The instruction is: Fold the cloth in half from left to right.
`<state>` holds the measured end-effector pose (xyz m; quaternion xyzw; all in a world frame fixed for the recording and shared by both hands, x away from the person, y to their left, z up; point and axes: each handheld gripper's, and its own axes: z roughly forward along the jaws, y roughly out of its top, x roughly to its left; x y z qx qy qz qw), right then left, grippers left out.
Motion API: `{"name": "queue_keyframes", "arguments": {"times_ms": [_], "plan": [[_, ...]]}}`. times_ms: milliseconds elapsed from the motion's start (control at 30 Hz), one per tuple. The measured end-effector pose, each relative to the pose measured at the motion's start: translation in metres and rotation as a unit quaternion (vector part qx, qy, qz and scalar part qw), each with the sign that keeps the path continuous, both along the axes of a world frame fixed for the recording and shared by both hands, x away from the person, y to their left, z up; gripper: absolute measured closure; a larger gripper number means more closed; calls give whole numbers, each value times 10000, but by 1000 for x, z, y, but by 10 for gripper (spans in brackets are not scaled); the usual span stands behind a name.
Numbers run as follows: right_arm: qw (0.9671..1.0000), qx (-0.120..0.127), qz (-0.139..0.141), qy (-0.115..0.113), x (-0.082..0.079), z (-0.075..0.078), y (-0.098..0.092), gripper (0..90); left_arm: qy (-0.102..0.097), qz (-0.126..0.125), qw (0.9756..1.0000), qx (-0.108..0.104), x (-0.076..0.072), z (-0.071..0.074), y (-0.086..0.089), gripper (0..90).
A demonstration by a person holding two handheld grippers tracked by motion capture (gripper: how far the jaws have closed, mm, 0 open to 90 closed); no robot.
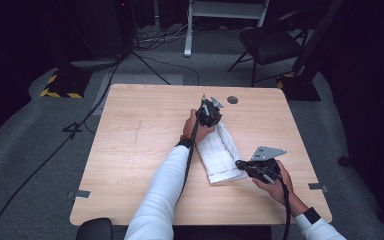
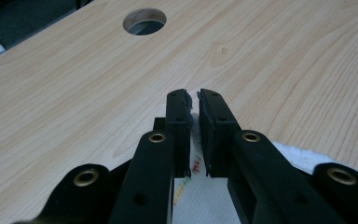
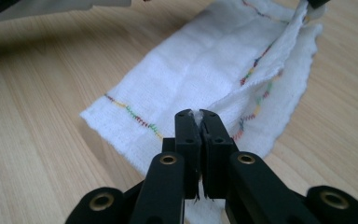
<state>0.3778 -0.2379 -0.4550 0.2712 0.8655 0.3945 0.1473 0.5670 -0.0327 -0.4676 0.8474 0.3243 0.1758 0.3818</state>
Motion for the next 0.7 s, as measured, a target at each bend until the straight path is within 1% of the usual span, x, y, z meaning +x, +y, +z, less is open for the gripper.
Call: {"name": "queue_keyframes", "arguments": {"times_ms": [67, 100, 167, 200, 233, 267, 333, 367, 400, 433, 467, 500, 533, 567, 633, 667, 700], "plan": [[9999, -52, -54, 89, 1, -4, -1, 871, 44, 32, 10000, 42, -1, -3, -4, 820], [9999, -108, -53, 103, 2, -6, -1, 869, 15, 29, 9999, 101, -1, -4, -6, 817], [9998, -156, -81, 118, 3, -7, 1, 851, -5, 136, 9997, 219, -1, -7, -10, 784], [9996, -200, -111, 148, 4, -8, 1, 839, -17, 221, 9995, 241, -1, -7, -11, 735], [9995, -245, -125, 171, 5, -9, 0, 821, 20, 269, 9994, 221, -2, -6, -12, 668], [9992, -292, -156, 206, 6, -10, 0, 788, 42, 278, 9995, 152, -3, -6, -12, 611], [9984, -391, -266, 308, 8, -13, -2, 693, 185, 156, 9996, 128, -8, -4, -10, 509], [9980, -441, -275, 366, 9, -14, -4, 651, 179, 122, 9997, 137, -11, -3, -9, 478], [9974, -510, -263, 429, 10, -17, -5, 618, 234, 80, 9995, 182, -14, -1, -7, 437], [9967, -601, -315, 444, 10, -19, -7, 583, 317, 22, 9993, 202, -18, 0, -6, 389], [9960, -663, -358, 473, 11, -21, -9, 566, 309, -22, 9992, 234, -21, 2, -4, 348], [9955, -681, -401, 523, 12, -23, -11, 559, 258, -47, 9994, 246, -26, 4, -2, 324], [9953, -685, -427, 543, 12, -24, -14, 546, 234, -77, 9995, 186, -29, 7, 1, 312], [9949, -713, -471, 528, 12, -24, -16, 530, 264, -130, 9995, 101, -33, 11, 5, 302], [9950, -653, -542, 534, 13, -24, -20, 516, 286, -229, 9993, -39, -42, 17, 14, 279], [9950, -614, -575, 535, 13, -23, -23, 508, 242, -299, 9993, -17, -48, 19, 18, 277], [9954, -563, -579, 517, 13, -21, -24, 505, 209, -392, 9990, 72, -54, 22, 23, 268]]}}
